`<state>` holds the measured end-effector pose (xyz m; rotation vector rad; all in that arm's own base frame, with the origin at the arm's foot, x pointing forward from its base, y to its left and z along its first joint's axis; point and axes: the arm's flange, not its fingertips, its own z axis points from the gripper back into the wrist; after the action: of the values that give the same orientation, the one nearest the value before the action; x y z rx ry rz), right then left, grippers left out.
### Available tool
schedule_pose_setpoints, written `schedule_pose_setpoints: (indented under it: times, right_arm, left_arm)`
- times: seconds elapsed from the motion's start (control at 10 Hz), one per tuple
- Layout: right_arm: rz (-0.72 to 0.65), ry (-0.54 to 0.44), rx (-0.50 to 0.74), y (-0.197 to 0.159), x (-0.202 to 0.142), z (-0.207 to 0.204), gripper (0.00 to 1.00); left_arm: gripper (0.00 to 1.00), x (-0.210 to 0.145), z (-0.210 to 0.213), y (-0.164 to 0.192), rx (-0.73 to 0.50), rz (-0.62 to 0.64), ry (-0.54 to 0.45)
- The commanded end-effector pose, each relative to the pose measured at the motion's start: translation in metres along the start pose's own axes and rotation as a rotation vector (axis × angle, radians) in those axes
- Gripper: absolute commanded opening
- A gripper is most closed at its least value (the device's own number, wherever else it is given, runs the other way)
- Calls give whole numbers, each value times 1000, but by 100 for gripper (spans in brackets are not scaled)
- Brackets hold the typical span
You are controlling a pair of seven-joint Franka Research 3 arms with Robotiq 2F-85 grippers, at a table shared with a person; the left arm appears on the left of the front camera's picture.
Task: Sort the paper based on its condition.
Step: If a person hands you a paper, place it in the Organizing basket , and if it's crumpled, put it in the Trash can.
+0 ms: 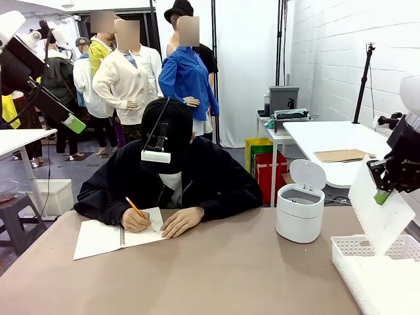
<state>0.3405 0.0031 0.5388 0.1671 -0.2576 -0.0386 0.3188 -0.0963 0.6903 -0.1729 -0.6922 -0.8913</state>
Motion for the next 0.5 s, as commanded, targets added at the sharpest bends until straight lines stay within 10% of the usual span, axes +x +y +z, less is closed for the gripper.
schedule_pose_setpoints:
  times: [0.0, 0.4]
  right_arm:
    - [9, 13, -15, 1, 1, 3, 0]
    - [16, 75, -22, -5, -16, -15, 0]
  left_arm:
    - [100, 0, 1, 0, -1, 1, -2]
    - [100, 0, 1, 0, -1, 1, -2]
